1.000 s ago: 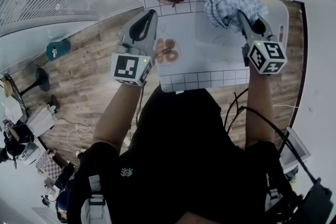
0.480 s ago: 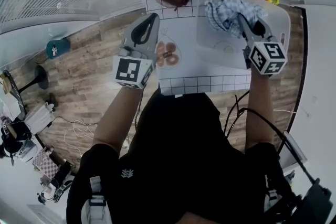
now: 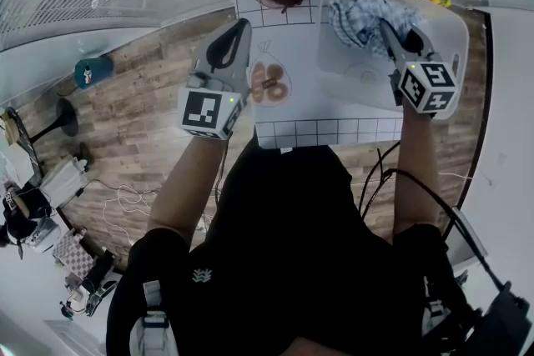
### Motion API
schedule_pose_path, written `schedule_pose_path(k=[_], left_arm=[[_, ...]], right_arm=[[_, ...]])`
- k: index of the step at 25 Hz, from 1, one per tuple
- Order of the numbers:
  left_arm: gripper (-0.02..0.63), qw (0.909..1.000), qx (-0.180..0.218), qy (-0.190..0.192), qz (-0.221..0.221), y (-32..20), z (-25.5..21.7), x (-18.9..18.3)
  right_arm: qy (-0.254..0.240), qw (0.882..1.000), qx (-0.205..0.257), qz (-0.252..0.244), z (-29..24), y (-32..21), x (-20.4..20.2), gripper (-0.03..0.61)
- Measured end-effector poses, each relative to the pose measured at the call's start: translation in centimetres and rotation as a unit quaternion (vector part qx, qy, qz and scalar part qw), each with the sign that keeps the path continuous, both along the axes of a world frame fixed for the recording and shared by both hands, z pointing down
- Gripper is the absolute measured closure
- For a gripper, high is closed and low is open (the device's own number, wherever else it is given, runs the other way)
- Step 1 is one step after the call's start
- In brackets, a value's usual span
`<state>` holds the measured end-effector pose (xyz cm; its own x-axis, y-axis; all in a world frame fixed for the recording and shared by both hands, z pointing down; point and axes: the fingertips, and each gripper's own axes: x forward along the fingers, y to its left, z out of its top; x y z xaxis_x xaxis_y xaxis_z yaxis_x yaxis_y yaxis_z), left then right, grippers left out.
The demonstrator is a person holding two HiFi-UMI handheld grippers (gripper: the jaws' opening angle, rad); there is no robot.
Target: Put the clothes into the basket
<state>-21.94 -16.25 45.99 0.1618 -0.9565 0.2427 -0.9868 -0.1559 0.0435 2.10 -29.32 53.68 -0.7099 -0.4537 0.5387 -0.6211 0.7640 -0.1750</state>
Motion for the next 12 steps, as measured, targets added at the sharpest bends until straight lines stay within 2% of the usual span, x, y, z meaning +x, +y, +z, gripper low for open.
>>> schedule_pose_path(k=[4,7,12], left_arm=[[0.607,1.0,-0.003,0.0,0.0,0.2,0.3,-0.1],[0.607,1.0,-0.005,-0.001,-0.001,0.4,0.4,-0.2],[0.607,1.0,-0.005,-0.002,-0.004,0.8,0.3,-0.5]], right_arm=[[0.009,1.0,-0.009,-0.001,0.9,0.0,0.0,0.474],[0.018,1.0,-0.013,-0.003,1.6,0.0,-0.1,0.451],[0.01,1.0,-0.007,-0.009,1.2,0.1,-0.6,0.434]])
